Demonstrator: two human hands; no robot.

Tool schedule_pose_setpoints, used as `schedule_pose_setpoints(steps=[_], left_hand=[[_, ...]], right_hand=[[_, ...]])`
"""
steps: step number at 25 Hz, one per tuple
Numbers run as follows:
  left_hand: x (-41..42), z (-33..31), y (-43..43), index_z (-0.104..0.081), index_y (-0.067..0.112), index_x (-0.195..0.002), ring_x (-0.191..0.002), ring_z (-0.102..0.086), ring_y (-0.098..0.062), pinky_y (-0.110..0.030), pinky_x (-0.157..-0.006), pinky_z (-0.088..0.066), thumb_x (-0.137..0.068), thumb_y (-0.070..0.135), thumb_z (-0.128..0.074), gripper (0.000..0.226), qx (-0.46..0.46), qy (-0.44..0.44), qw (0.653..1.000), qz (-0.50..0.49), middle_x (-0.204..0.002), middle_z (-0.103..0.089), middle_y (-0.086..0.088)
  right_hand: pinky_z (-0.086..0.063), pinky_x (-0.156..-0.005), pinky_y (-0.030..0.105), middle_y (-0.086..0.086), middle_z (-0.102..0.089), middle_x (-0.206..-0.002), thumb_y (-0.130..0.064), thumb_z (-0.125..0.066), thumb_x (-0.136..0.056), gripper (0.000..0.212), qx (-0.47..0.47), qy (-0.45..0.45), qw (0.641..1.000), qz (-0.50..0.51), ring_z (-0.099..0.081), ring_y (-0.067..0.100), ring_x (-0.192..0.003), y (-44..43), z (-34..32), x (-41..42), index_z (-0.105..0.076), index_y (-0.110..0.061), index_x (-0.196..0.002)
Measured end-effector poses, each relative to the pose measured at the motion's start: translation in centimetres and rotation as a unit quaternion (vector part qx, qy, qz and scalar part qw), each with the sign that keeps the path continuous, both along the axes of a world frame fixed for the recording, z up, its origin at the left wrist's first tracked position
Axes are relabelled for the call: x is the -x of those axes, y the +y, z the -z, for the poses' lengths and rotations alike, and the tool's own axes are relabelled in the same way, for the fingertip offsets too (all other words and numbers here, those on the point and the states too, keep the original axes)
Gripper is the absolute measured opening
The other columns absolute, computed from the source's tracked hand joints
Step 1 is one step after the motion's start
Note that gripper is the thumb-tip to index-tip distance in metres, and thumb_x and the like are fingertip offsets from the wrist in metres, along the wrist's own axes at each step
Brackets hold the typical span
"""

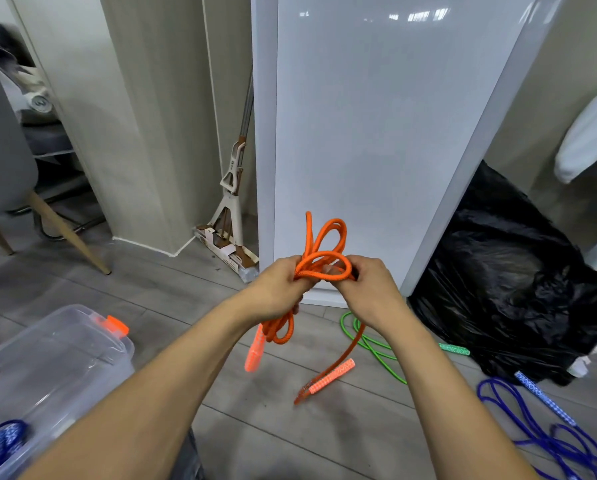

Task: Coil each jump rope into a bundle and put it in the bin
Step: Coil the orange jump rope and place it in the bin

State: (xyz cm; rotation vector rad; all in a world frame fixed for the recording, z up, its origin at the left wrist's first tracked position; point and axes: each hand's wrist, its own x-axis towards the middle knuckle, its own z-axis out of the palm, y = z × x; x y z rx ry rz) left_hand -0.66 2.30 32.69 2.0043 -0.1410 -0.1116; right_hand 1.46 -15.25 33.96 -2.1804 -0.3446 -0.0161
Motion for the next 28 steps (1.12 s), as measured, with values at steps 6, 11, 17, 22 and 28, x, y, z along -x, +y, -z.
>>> schedule_pose_setpoints(steps=[6, 11, 17, 22, 28], left_hand=[[-2.0, 1.5, 1.6, -0.052, 0.015, -0.081, -0.052, -0.046, -0.024, -0.04, -0.055, -0.05, -0.096, 0.025, -0.05, 0.018, 0.119, -0.032, 0.954, -0.273, -0.063, -0.047, -0.006], [-2.5, 1.1, 2.7, -0.052, 0.009, -0.077, -0.043, -0.046, -0.013, -0.021, -0.043, -0.04, -0.099, 0.007, -0.043, 0.024, 0.305, 0.01, 0.846, -0.438, -0.06, -0.046, -0.005], [-1.9, 0.3, 0.9, -0.051, 0.011, -0.084, -0.042, -0.045, -0.012, -0.024, -0.045, -0.043, -0.099, 0.009, -0.047, 0.016, 0.404, 0.104, 0.849, -0.323, -0.066, -0.05, -0.004], [-1.1, 0.2, -0.9, -0.058, 0.007, -0.1, -0.054, -0.051, -0.017, -0.033, -0.056, -0.048, -0.099, 0.016, -0.056, 0.01, 0.374, 0.131, 0.885, -0.246, -0.079, -0.058, -0.008], [-0.1, -0.8, -2.2, -0.062, 0.006, -0.091, -0.057, -0.053, -0.016, -0.028, -0.053, -0.049, -0.099, 0.022, -0.057, 0.018, 0.326, 0.112, 0.913, -0.216, -0.077, -0.062, -0.008]], right_hand=[[-0.039, -0.049, 0.026, 0.002, -0.055, -0.061, -0.017, -0.047, -0.102, 0.029, 0.019, 0.21, 0.974, -0.085, -0.05, 0.016, -0.045, -2.0, 0.6, -0.6, -0.075, -0.01, -0.095], [-0.044, -0.056, 0.027, -0.001, -0.067, -0.058, -0.022, -0.06, -0.097, 0.015, 0.075, 0.136, 0.987, 0.05, -0.057, 0.012, -0.049, -4.2, 0.8, -1.8, -0.066, -0.012, -0.087], [-0.038, -0.051, 0.027, 0.002, -0.066, -0.058, -0.028, -0.067, -0.094, 0.015, -0.149, -0.046, 0.974, 0.167, -0.053, 0.011, -0.047, -0.5, -0.2, -0.1, -0.065, -0.02, -0.082], [-0.041, -0.068, 0.027, -0.002, -0.069, -0.083, -0.015, -0.05, -0.101, 0.023, -0.037, -0.051, 0.995, 0.07, -0.058, 0.015, -0.074, 2.0, 0.6, 0.8, -0.071, -0.017, -0.109], [-0.054, -0.078, 0.031, -0.004, -0.075, -0.1, -0.018, -0.05, -0.1, 0.011, 0.013, 0.014, 1.0, 0.002, -0.069, 0.015, -0.095, 3.0, 1.3, 1.9, -0.055, -0.026, -0.105]])
